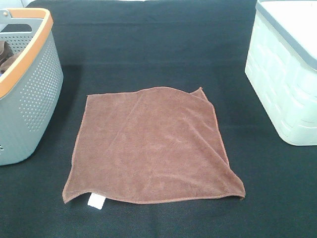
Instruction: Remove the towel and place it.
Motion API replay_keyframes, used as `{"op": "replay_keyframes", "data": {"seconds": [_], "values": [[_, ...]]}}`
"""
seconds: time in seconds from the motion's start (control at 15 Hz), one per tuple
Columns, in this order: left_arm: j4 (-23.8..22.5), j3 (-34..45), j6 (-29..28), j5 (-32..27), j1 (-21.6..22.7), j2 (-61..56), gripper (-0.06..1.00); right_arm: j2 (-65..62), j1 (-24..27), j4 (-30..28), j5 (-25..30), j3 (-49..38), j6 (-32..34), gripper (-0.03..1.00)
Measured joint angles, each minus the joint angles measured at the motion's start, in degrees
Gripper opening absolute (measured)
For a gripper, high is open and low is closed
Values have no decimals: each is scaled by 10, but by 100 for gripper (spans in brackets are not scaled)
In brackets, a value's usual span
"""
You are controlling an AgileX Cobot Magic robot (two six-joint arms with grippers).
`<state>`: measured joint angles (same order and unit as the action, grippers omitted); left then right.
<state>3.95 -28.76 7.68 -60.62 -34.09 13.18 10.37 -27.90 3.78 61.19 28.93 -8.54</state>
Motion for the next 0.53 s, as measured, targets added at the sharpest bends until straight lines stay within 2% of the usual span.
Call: {"op": "replay_keyframes", "data": {"seconds": [0.27, 0.53], "values": [[1, 0, 5, 0, 0, 0, 68, 0, 0, 2, 0, 0, -7, 89], [-16, 0, -19, 1, 0, 0, 68, 0, 0, 2, 0, 0, -7, 89]]}}
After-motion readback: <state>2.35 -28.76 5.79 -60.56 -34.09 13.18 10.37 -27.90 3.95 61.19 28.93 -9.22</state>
